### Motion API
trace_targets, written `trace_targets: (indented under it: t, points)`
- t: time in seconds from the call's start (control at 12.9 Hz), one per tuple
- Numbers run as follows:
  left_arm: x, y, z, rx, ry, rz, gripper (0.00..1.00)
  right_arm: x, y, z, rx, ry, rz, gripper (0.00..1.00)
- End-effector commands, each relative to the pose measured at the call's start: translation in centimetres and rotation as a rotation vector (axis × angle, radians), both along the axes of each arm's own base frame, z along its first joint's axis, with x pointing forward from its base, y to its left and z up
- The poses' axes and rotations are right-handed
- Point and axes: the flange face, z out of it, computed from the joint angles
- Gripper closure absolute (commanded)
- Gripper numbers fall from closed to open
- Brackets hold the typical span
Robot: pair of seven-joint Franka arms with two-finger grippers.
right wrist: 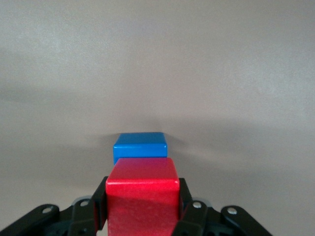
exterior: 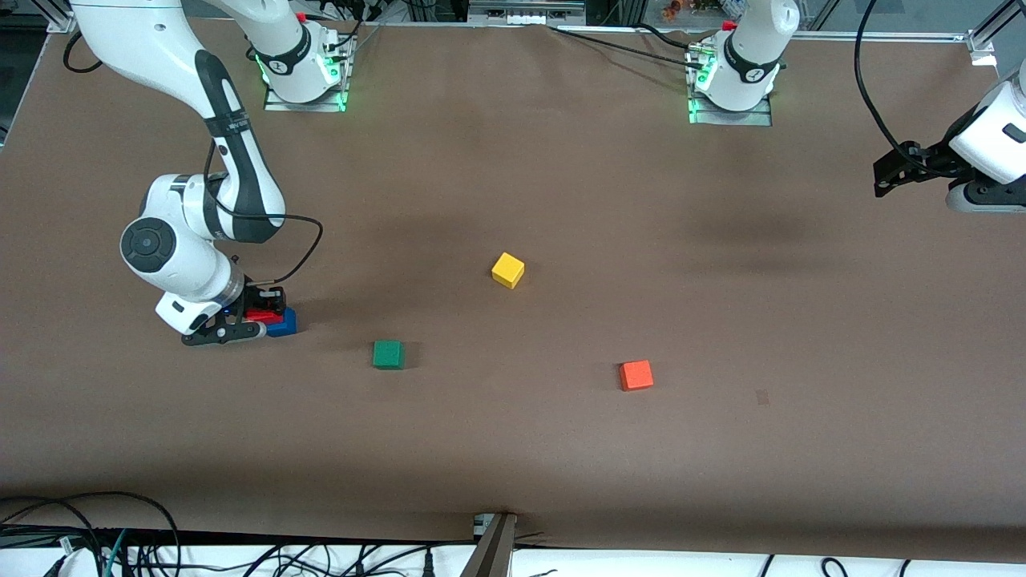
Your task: Pass red block to right arm, stack on blue
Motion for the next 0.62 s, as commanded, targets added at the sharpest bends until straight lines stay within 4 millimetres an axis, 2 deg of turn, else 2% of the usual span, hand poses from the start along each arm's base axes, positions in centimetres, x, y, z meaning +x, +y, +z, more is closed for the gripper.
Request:
trace_targets:
  t: [0.0, 0.54]
  points:
    - [0.47, -0.29, 0.88, -0.014, -0.019, 0.011, 0.0, -0.76, 0.15, 0.91, 0.006, -0.016, 0.018, 0.91]
    - [0.73, -0.85, 0.52, -0.018, -0.013, 0.008, 0.0, -0.55, 0.28, 0.84, 0.012, -0.023, 0.008, 0.91]
